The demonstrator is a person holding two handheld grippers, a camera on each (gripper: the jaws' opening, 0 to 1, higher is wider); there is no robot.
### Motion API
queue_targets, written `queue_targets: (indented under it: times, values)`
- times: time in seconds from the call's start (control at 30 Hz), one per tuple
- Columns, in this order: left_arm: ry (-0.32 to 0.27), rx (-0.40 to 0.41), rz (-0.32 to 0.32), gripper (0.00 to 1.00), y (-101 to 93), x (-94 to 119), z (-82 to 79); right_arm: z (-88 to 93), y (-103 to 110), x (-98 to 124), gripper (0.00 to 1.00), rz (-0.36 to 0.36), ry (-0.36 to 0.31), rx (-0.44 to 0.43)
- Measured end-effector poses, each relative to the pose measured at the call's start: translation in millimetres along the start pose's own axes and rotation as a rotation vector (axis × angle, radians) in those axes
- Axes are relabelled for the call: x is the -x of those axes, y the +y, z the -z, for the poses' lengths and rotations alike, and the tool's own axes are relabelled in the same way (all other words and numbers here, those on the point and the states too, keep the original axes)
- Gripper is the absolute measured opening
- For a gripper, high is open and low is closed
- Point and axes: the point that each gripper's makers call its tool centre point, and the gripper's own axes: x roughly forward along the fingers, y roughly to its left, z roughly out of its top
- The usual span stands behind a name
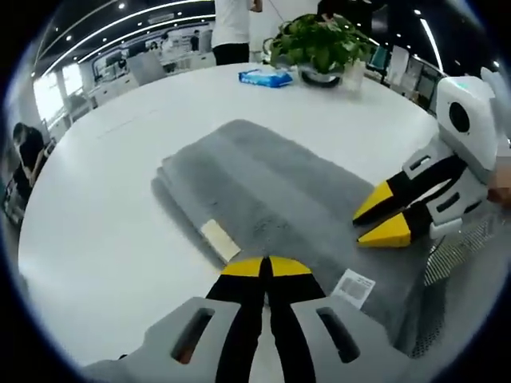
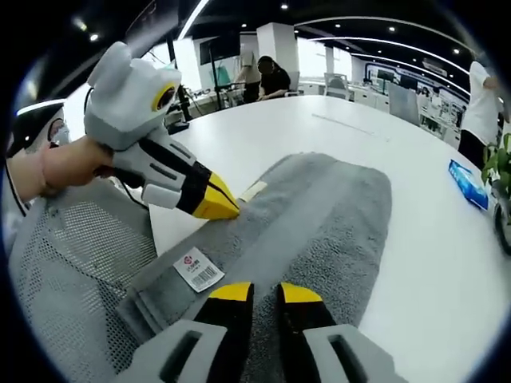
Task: Open the folded towel by lifting each exposed corner and separating the folded layers until the towel lies flat within the target outline without major curled edges
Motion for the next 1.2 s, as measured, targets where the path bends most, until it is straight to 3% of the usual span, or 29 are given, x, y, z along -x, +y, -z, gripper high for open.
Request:
queue_targets:
  times: [0.17,0.27,0.3,0.67,0.97,1.2]
  values:
    - [-0.069,0.026,-0.068,0.05,17.4,2.2,-10.6,2.6,-0.9,-1.5,0.08,0.0,0.011,-0.004]
    - [-0.033,0.194,-0.034,0.09,18.9,0.7,1.2,2.8,-0.5,-1.1,0.08,0.001,0.012,-0.005]
    - [-0.009,0.216,-0.026,0.11,18.8,-1.1,7.1,3.0,-0.3,-1.2,0.08,0.001,0.013,-0.005]
    - [-0.004,0.237,-0.013,0.09,17.1,-2.3,11.3,5.7,4.8,-4.1,0.08,-0.02,0.026,-0.004]
    - [-0.025,0.18,-0.029,0.03,17.1,1.5,4.7,5.6,5.2,-5.1,0.08,-0.025,0.026,-0.018]
    - [-0.085,0.11,0.001,0.02,7.3,3.9,-11.0,3.9,4.5,-5.2,0.07,-0.026,0.019,-0.034]
